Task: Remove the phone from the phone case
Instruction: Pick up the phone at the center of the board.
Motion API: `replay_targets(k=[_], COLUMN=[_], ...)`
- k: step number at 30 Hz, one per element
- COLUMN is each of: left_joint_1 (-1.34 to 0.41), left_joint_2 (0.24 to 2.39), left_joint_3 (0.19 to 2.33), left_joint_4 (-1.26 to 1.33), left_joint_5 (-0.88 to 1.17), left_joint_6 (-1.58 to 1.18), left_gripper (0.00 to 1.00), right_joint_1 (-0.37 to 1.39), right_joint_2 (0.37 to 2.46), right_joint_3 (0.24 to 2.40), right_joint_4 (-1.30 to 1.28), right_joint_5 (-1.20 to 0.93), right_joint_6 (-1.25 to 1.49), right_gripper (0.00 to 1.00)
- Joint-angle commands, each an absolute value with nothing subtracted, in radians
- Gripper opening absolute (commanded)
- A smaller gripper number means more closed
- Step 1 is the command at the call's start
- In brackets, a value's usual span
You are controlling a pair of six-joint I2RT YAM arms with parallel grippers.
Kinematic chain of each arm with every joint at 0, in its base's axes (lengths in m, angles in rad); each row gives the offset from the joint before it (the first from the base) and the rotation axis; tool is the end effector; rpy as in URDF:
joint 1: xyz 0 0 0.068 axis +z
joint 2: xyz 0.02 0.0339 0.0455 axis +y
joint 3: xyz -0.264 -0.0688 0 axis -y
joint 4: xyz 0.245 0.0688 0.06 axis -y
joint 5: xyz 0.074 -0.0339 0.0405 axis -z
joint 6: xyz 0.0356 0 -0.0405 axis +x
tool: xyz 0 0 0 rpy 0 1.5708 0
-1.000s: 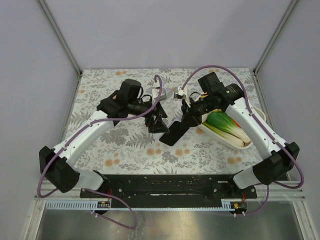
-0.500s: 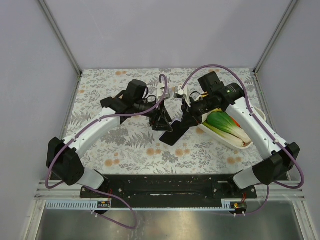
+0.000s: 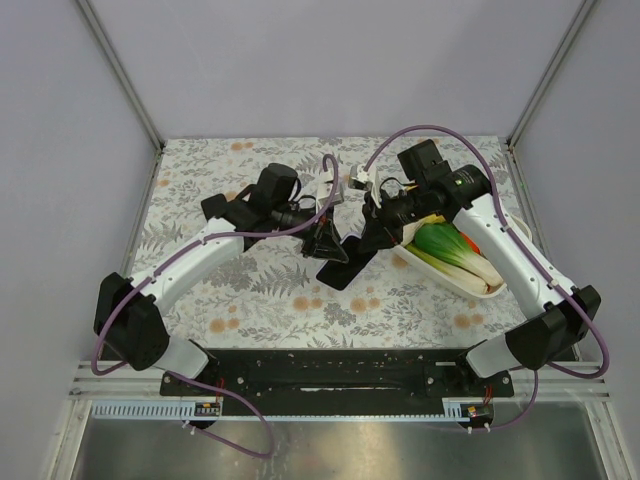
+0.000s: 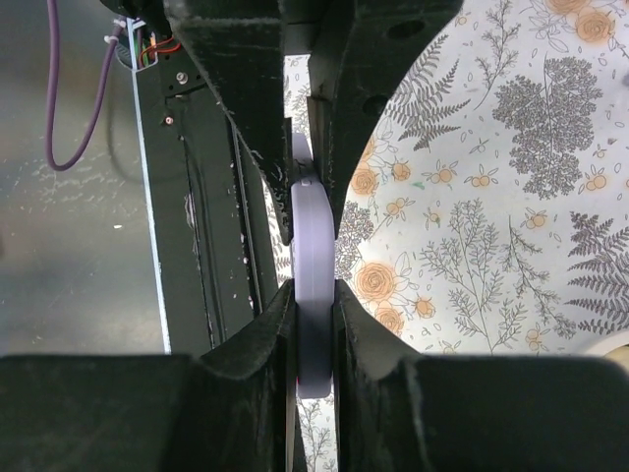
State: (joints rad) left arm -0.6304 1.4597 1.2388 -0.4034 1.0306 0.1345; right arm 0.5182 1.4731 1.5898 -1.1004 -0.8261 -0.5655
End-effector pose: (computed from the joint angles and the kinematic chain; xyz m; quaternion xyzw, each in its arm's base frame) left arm 0.2387 -0.2120 0.3268 0.4974 0.6347 -0.5225 0.2768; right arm 0.2346 0.1639 0.3827 -0.5517 0.6912 0.3779 0.2740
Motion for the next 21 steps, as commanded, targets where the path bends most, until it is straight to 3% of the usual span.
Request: replay_targets(k=[1, 4, 7, 8, 9, 14, 21], left_joint_1=[-0.638, -0.635, -0.629, -0.626, -0.618, -0.583, -0.505], left_joint_2=[1.467, 1.462, 1.445, 1.439, 1.433, 1.404, 1.333], left_joint_3=[1.241, 1.243, 1.238, 1.236, 1.236, 1.276, 1.223], left_joint_4=[-0.353, -0.344, -0.31, -0.292, -0.282, -0.305, -0.092], left_joint_5=[1.054, 1.039, 1.029, 1.026, 1.028, 1.042, 1.057], left_joint_6=[0.117, 0.11, 0.089, 0.078, 0.071, 0.084, -0.087], left_gripper=[0.0, 0.0, 0.0, 0.0, 0.0, 0.0, 0.0], right_joint_1=[0.529, 0.528, 0.529, 0.529, 0.528, 0.517, 0.462], right_joint_2=[1.439, 1.439, 1.433, 1.43, 1.425, 1.379, 1.315], right_joint_3=[1.626, 1.617, 1.606, 1.6, 1.591, 1.496, 1.398], right_joint_4=[-0.974, -0.937, -0.896, -0.882, -0.862, -0.694, -0.468], right_joint_5=[-0.839, -0.818, -0.801, -0.792, -0.778, -0.693, -0.771], right_joint_6=[-0.508, -0.465, -0.424, -0.407, -0.391, -0.284, -0.103], right_gripper=[0.0, 0.07, 0.39, 0.57, 0.64, 0.73, 0.74])
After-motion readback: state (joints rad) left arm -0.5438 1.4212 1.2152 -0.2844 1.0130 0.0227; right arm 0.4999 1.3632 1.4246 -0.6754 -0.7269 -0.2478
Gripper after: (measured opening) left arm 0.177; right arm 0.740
